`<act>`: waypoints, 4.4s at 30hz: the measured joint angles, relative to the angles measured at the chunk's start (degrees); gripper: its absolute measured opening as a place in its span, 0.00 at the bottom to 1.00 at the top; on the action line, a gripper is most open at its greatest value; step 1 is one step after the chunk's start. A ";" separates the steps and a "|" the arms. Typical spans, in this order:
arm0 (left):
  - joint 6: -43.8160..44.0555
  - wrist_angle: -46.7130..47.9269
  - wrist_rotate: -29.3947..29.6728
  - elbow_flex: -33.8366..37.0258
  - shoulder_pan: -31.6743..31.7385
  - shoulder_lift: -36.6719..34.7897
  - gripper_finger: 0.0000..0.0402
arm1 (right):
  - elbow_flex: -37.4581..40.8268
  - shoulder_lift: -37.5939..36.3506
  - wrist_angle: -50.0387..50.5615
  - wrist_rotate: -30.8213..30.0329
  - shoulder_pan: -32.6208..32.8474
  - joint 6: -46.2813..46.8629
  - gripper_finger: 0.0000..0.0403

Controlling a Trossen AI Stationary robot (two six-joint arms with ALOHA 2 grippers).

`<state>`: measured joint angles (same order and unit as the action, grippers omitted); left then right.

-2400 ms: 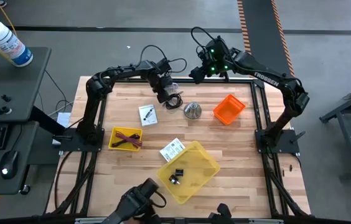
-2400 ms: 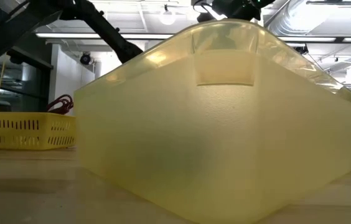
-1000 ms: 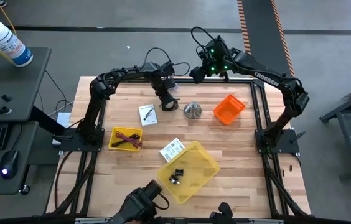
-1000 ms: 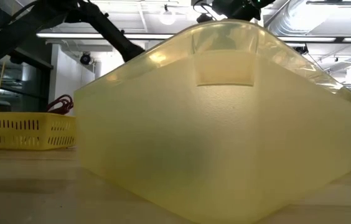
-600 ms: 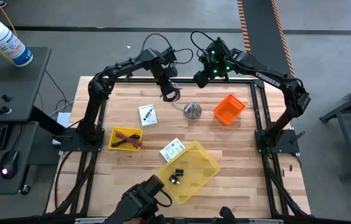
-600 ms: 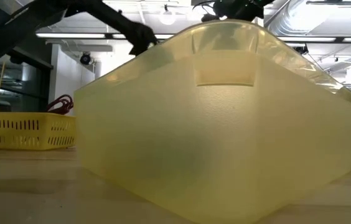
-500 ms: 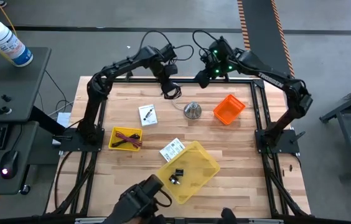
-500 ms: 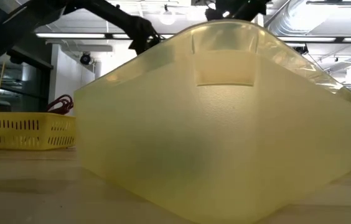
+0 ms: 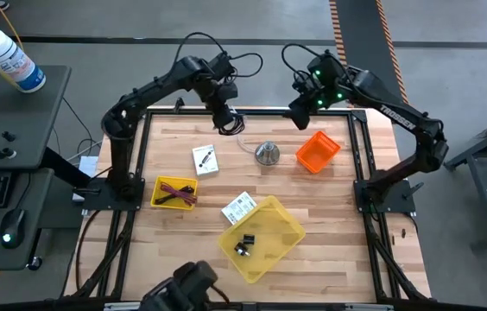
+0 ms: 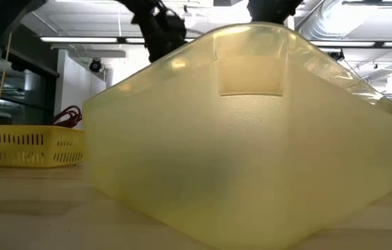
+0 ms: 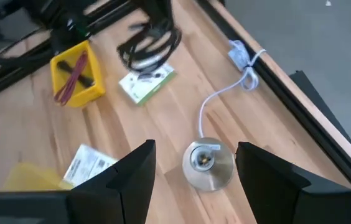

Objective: Pick and place items into bin
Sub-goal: Put the black cable charger into the left yellow bin, then put the top white card reader box into the orange bin

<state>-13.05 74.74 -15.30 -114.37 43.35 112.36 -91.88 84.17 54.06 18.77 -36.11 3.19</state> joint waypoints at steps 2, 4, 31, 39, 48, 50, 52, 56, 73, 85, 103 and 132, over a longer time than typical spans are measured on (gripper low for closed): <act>0.22 1.16 1.98 0.00 -1.01 -1.73 0.00 | 0.00 -0.69 0.80 0.15 0.50 -1.17 0.52; 0.40 2.84 4.44 0.00 -2.46 -3.47 0.00 | 0.66 -1.54 0.36 0.24 0.90 -1.77 0.52; 14.63 14.54 23.63 13.68 -28.63 -15.61 0.00 | 41.07 -26.97 -26.46 3.94 5.82 8.59 0.52; 24.47 6.17 23.92 31.97 -34.55 -24.16 0.00 | 41.07 -27.29 -26.38 4.01 5.85 6.88 0.52; 28.09 -5.62 25.47 49.54 -38.98 -36.84 0.00 | 41.07 -27.29 -27.44 3.71 5.85 9.80 0.52; 28.79 -6.21 25.47 52.60 -38.86 -39.08 0.00 | 41.07 -27.29 -28.00 3.72 5.85 11.15 0.52; 28.92 -6.22 25.42 55.39 -38.87 -40.93 0.00 | 41.07 -27.29 -28.43 3.17 5.86 12.02 0.52; 29.66 -6.12 23.64 60.23 -38.86 -43.68 0.00 | 41.07 -27.29 -28.60 -1.22 6.80 13.90 0.52; 29.96 -12.18 23.00 71.08 -38.81 -45.58 0.00 | 41.07 -27.27 -30.83 -9.86 12.16 23.95 0.52; 33.05 -12.10 25.43 71.08 -38.81 -45.58 0.17 | 41.07 -27.24 -32.30 -15.07 15.91 26.62 0.52; 36.01 -7.02 26.60 61.40 -38.88 -45.56 0.40 | 41.07 -27.24 -32.27 -16.11 17.10 26.86 0.52; 38.55 -34.60 19.86 46.64 -38.85 -31.08 0.38 | 41.05 -27.24 -31.68 -15.40 17.52 23.80 0.52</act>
<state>25.50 40.14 4.56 -67.72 4.50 81.28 -50.83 56.93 22.37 3.37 -18.59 26.98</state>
